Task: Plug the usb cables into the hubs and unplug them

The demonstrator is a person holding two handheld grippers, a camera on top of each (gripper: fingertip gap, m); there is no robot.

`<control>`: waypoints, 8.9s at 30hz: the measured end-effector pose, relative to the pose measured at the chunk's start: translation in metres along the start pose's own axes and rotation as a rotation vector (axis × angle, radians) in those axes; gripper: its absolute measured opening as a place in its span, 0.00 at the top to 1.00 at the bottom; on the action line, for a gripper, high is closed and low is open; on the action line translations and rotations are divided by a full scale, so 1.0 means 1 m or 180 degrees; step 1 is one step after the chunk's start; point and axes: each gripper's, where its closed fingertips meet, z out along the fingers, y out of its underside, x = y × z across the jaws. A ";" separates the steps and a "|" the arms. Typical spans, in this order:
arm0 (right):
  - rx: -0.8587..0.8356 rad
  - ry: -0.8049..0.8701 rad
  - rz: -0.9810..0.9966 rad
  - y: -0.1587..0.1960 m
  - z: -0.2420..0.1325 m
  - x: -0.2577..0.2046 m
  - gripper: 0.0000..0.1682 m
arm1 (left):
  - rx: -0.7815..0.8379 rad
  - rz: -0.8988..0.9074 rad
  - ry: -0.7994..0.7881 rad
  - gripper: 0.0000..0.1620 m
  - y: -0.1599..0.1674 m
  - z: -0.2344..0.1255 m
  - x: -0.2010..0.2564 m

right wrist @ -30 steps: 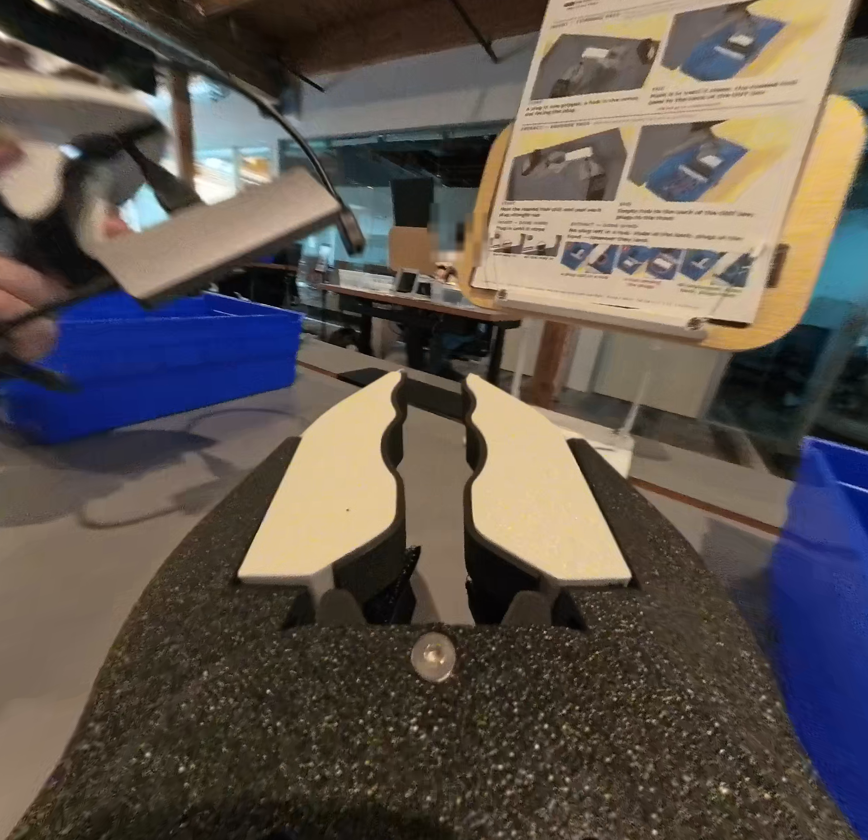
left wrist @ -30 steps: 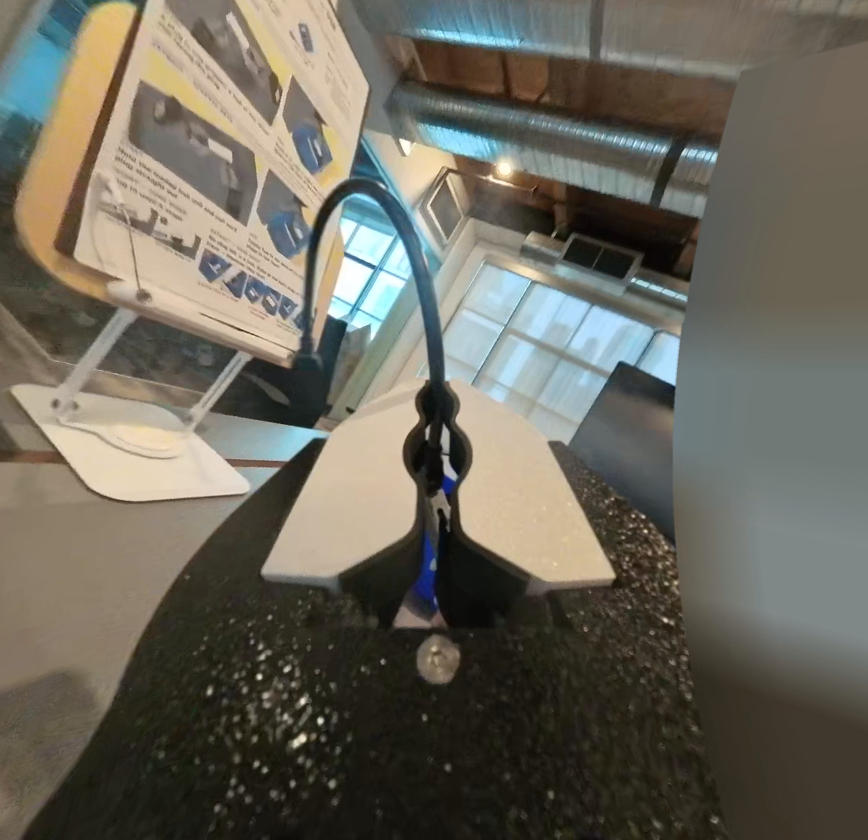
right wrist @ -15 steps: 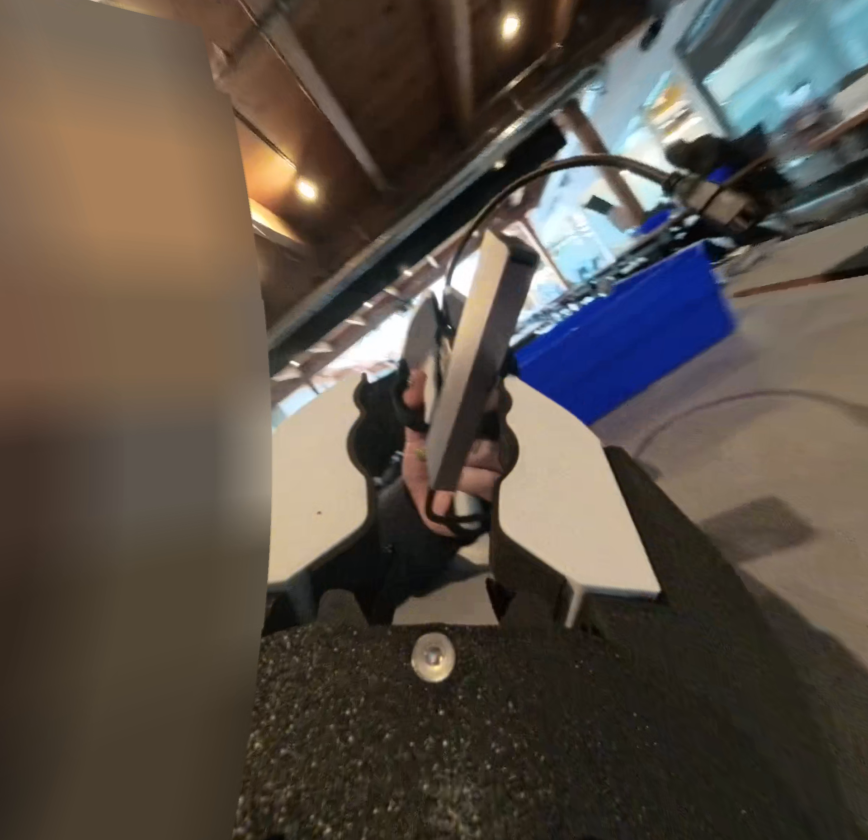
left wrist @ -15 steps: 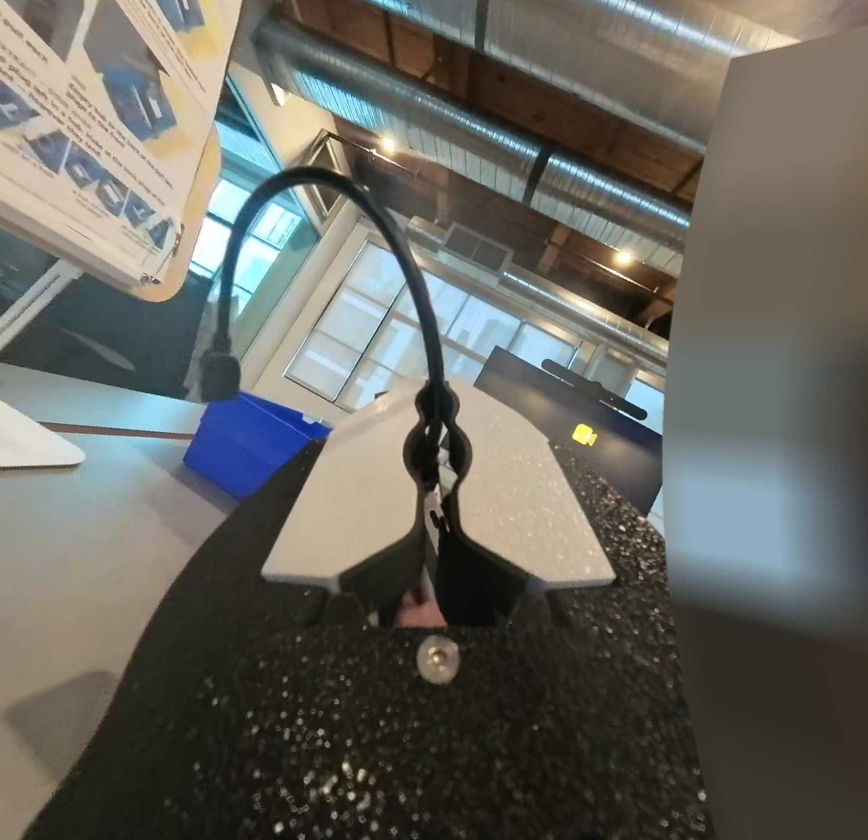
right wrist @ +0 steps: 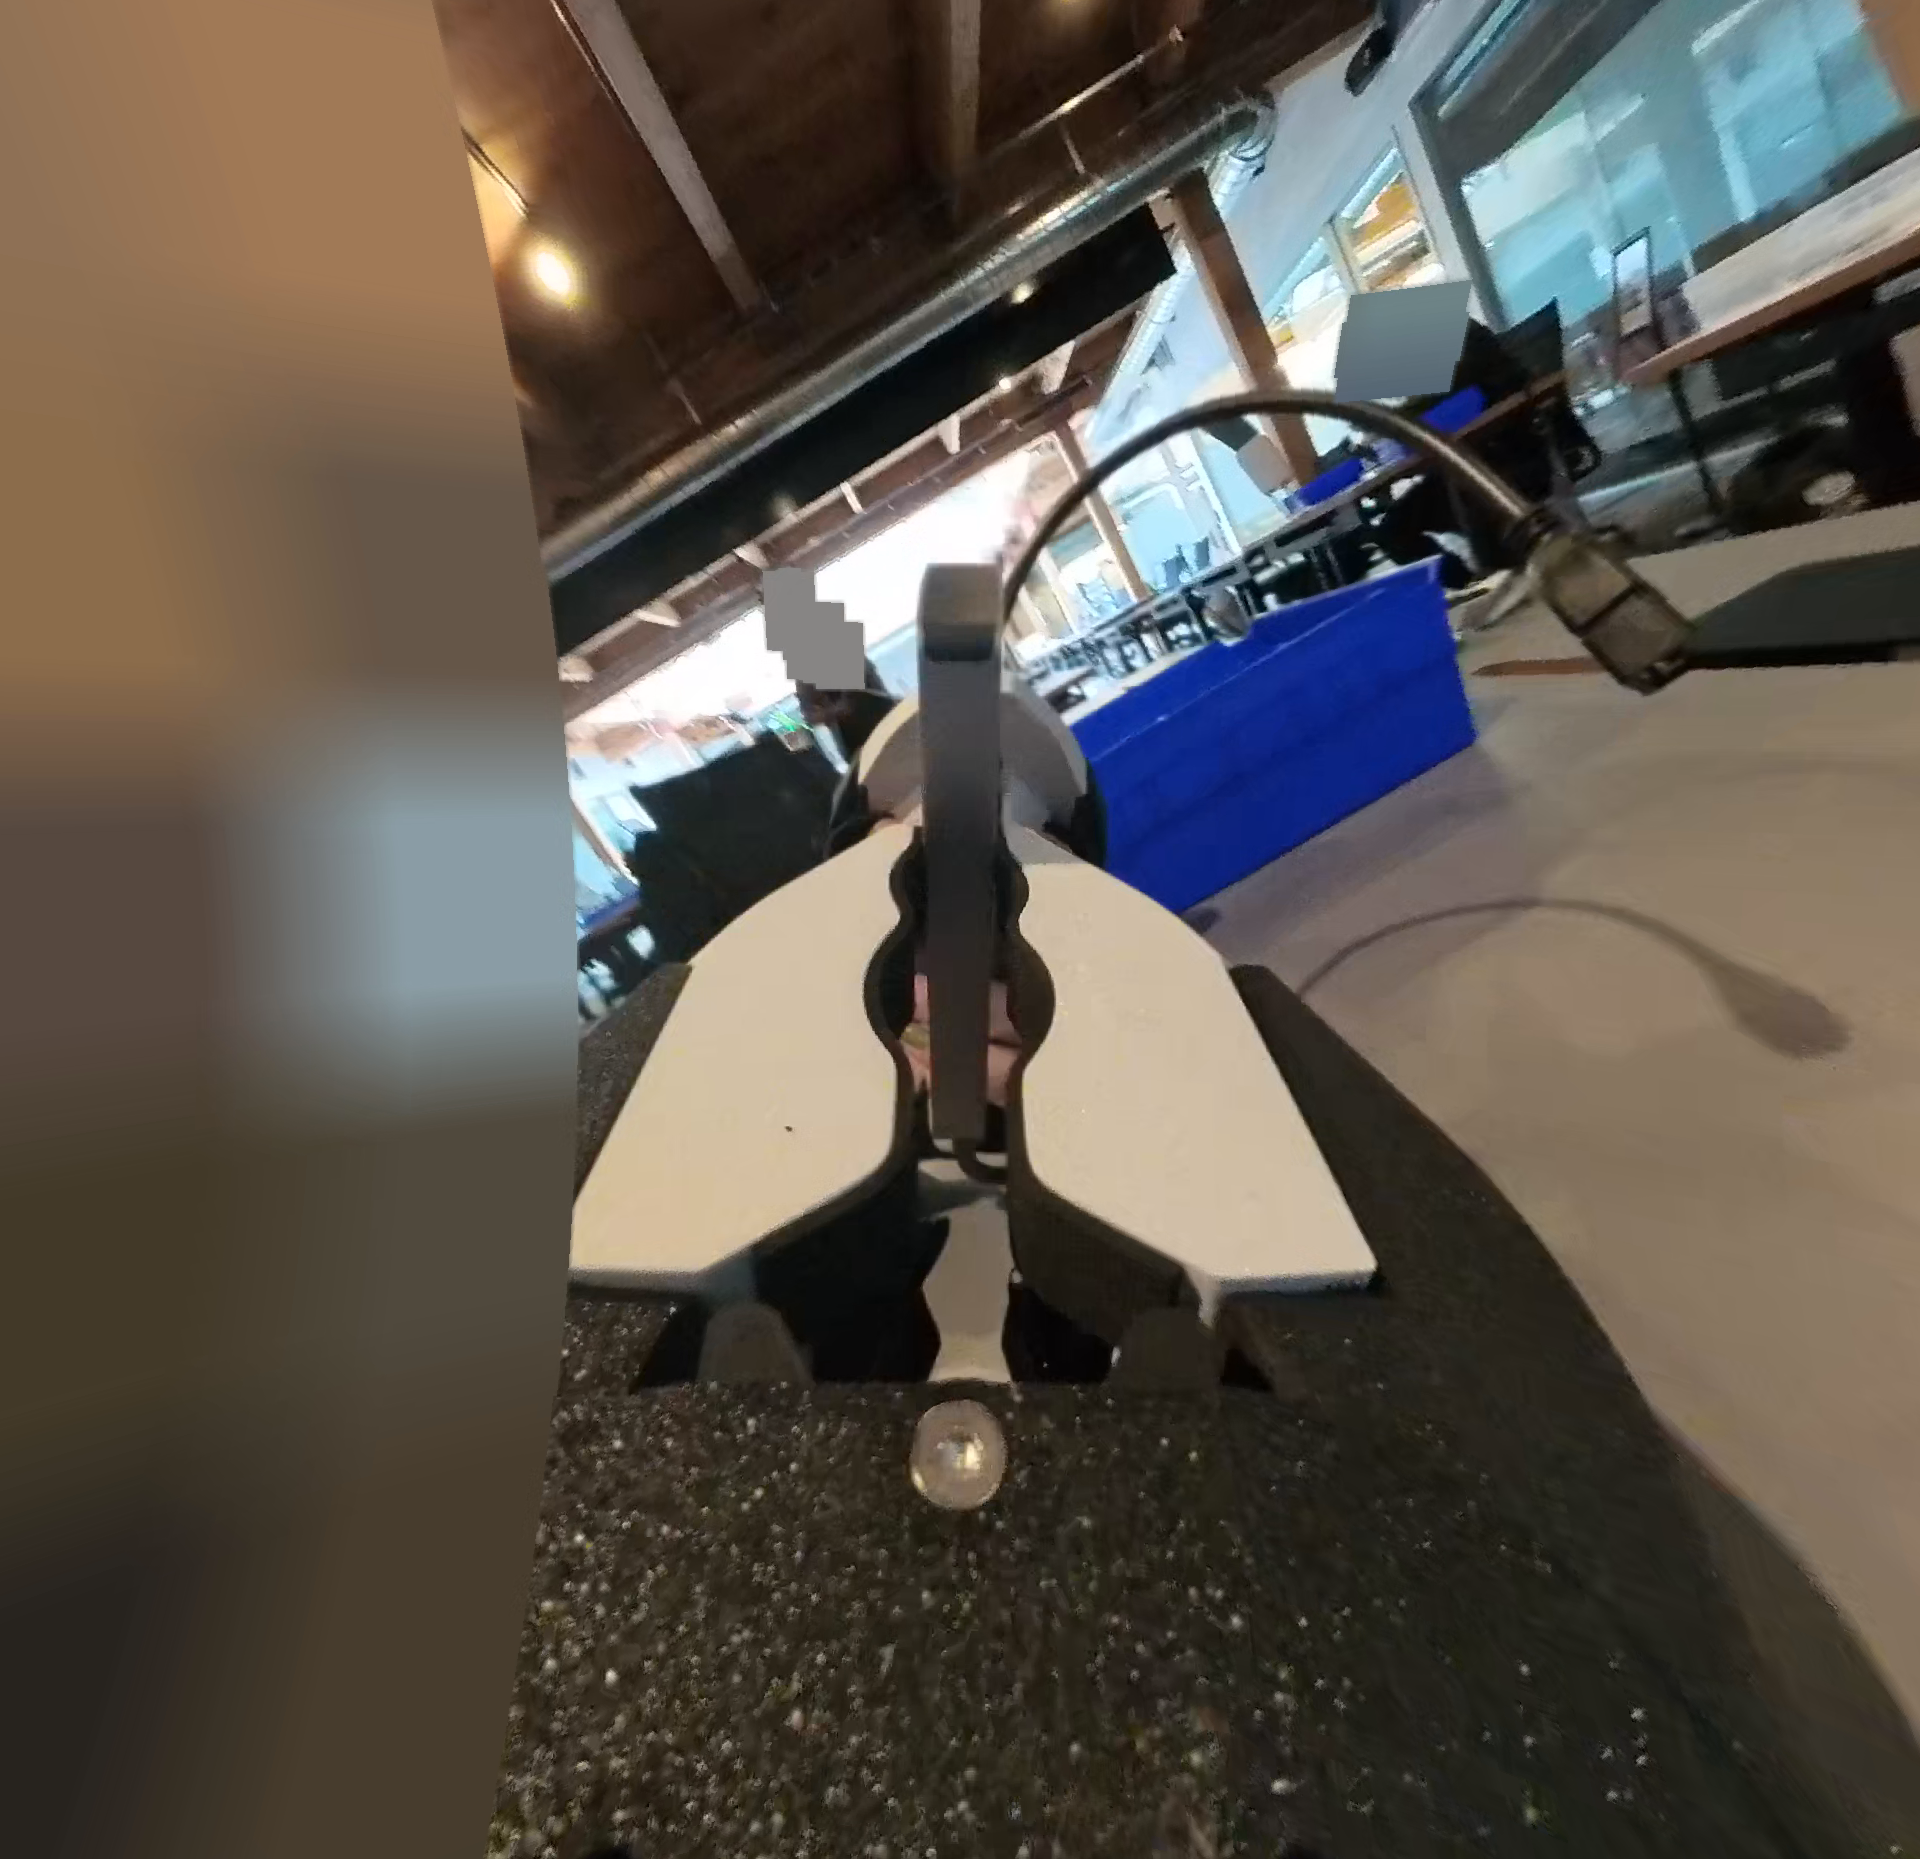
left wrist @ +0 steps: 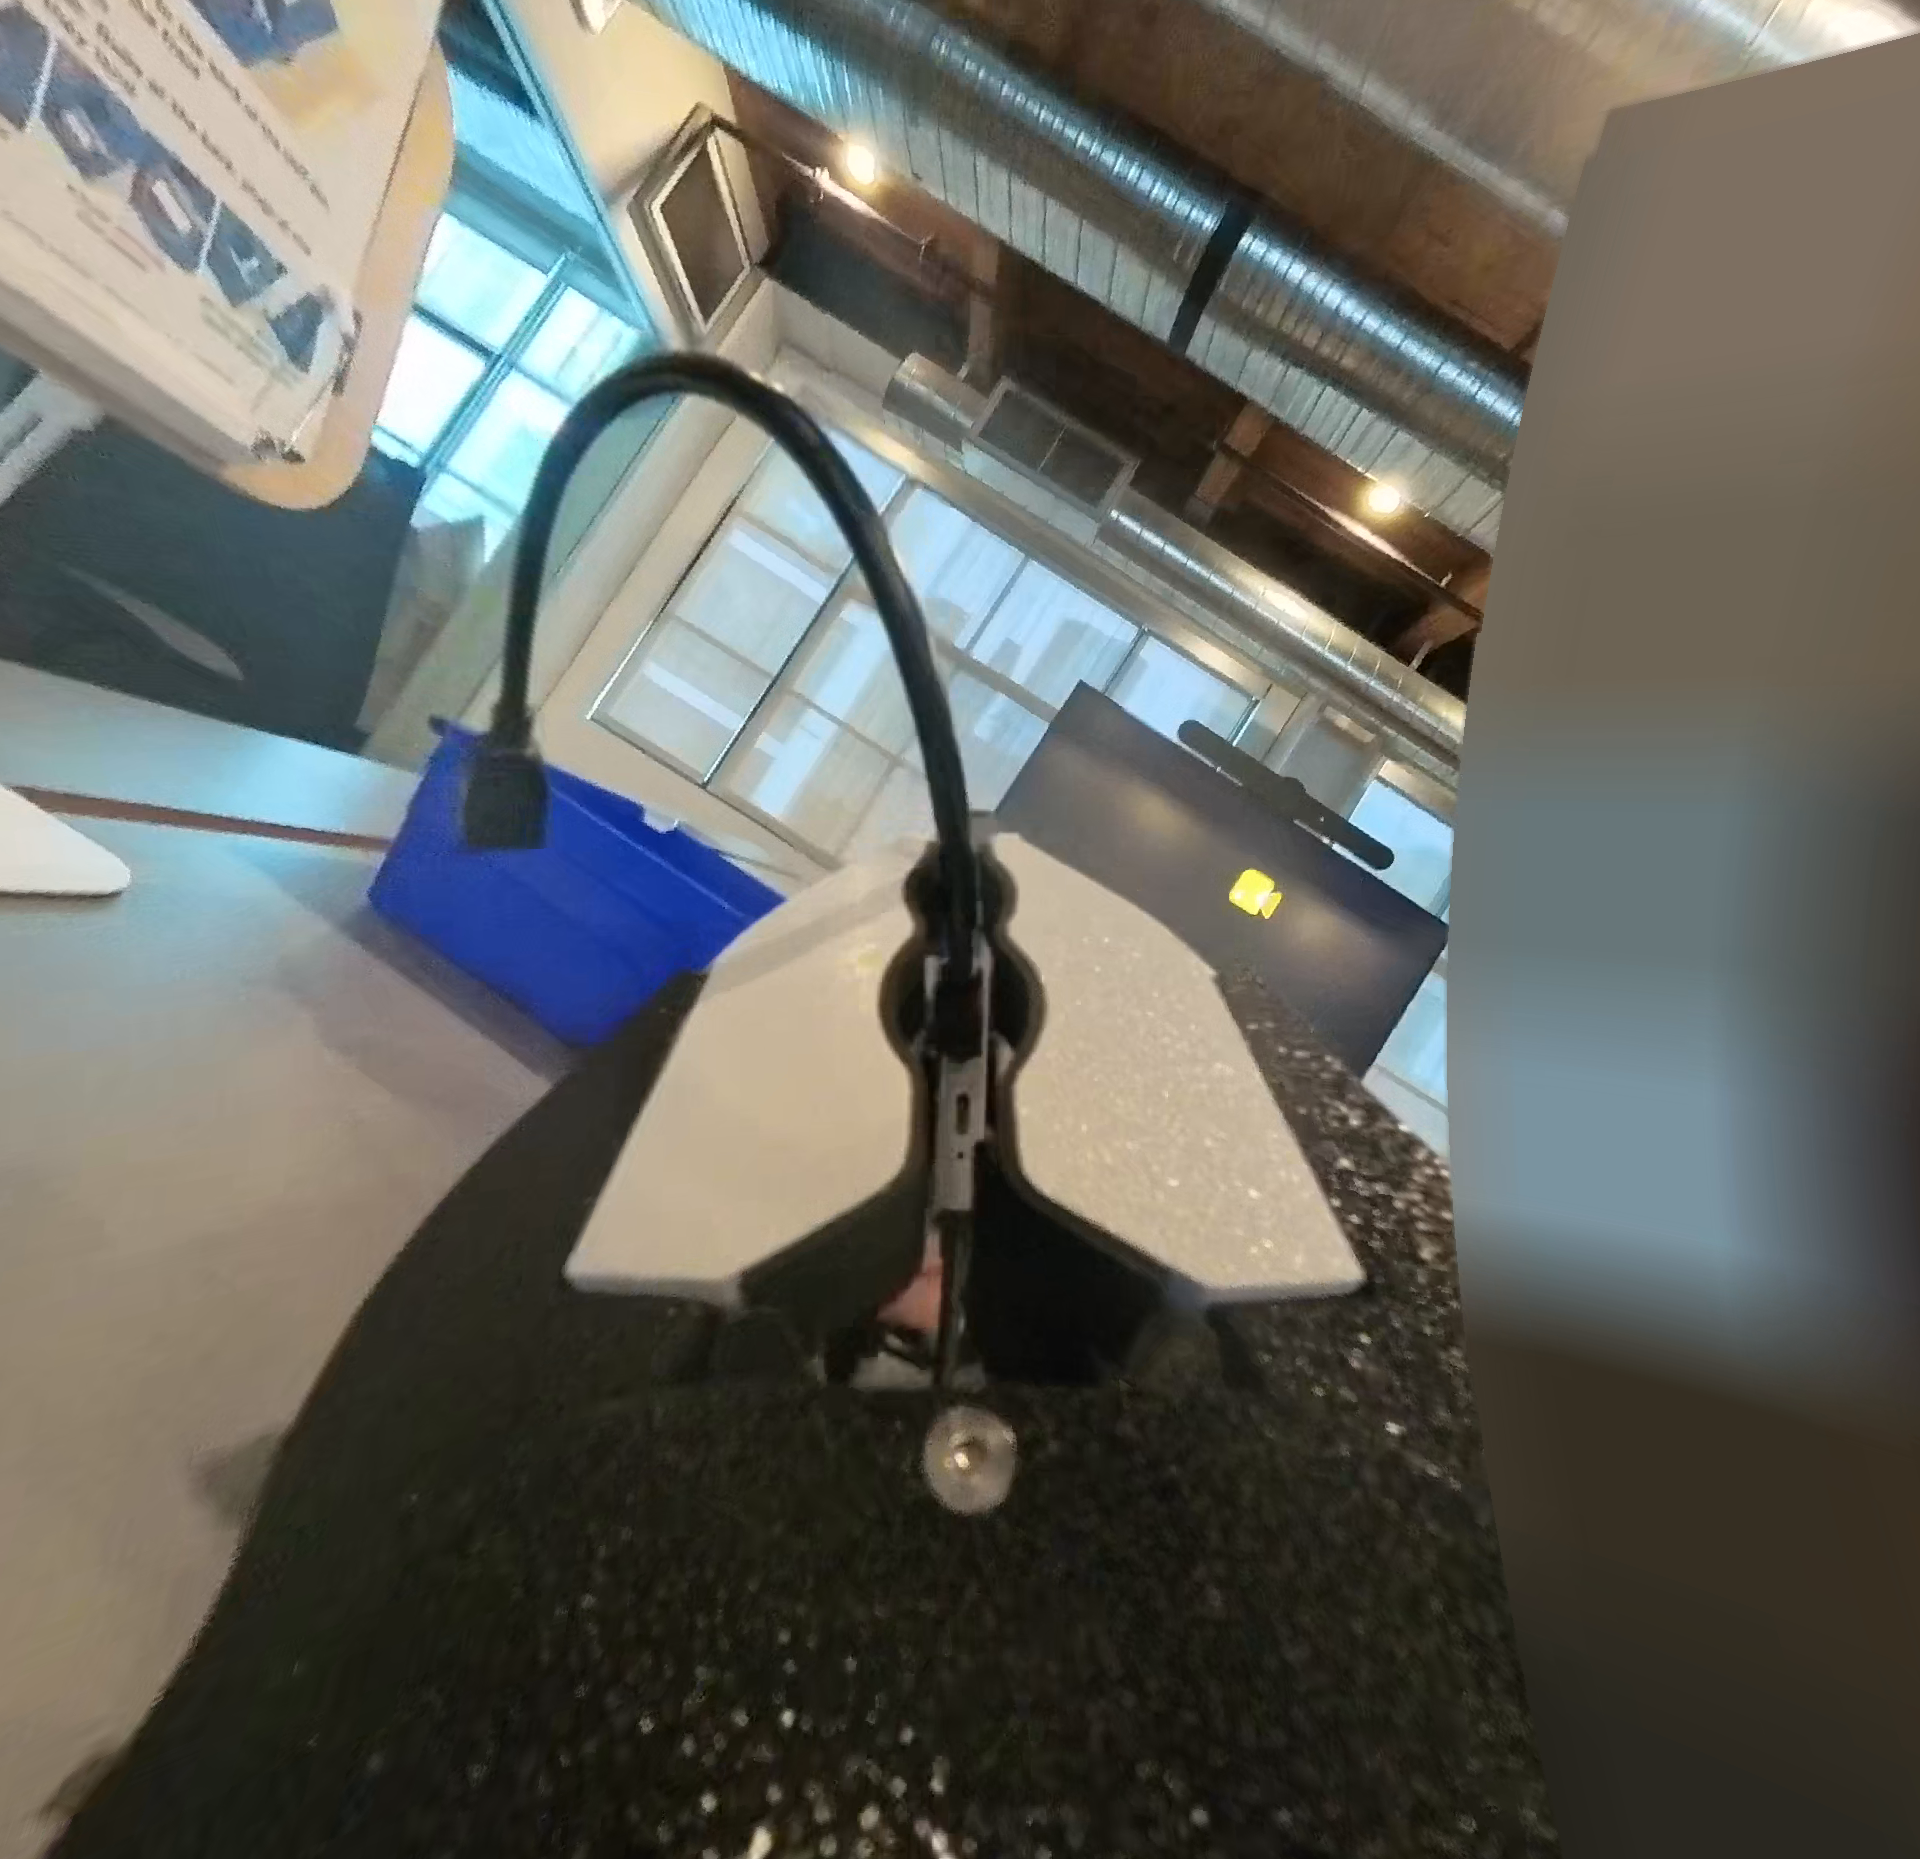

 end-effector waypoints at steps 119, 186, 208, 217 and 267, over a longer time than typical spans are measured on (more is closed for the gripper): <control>-0.2112 0.1089 -0.1320 -0.049 0.054 -0.012 0.97 | -0.1507 0.1944 -0.0869 0.62 0.064 0.000 -0.023; -0.1936 0.4108 -0.0645 -0.122 -0.203 0.057 0.61 | -0.1383 0.1366 -0.1063 0.73 0.061 -0.011 -0.049; 0.0358 0.4381 -0.4306 -0.228 -0.088 0.012 0.71 | -0.0621 0.2506 -0.2642 0.68 -0.034 -0.050 -0.064; 0.0422 0.4318 -0.3824 -0.234 -0.114 0.008 0.71 | -0.0433 0.4010 -0.3852 0.72 -0.127 -0.100 -0.017; -0.0468 0.5337 -0.2234 -0.206 -0.287 0.024 0.72 | -0.2593 0.2974 -0.3963 0.95 -0.079 -0.186 -0.006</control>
